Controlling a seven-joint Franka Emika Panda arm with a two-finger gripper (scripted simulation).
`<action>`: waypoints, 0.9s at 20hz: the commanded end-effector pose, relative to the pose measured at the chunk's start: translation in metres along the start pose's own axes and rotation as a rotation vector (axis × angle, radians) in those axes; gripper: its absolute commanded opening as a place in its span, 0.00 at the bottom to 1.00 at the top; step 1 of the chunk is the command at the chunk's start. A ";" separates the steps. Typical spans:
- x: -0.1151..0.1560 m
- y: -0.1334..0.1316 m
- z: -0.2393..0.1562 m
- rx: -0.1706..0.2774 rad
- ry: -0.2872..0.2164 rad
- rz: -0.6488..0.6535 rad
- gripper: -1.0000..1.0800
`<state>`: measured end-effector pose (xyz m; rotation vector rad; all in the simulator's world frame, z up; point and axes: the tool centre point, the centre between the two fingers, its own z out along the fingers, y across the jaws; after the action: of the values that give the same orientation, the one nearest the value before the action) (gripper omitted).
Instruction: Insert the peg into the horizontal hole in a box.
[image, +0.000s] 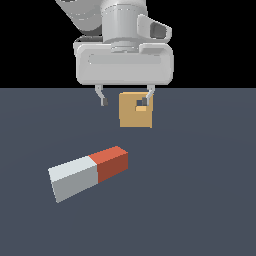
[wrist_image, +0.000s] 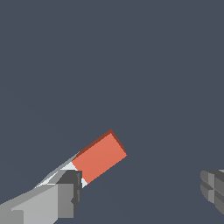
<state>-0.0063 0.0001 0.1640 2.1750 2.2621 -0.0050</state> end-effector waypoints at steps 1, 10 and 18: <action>0.000 0.000 0.000 0.000 0.000 0.000 0.96; -0.011 -0.006 0.008 0.000 0.000 0.080 0.96; -0.037 -0.024 0.027 0.000 0.001 0.285 0.96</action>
<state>-0.0248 -0.0322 0.1415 2.4288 1.9874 -0.0037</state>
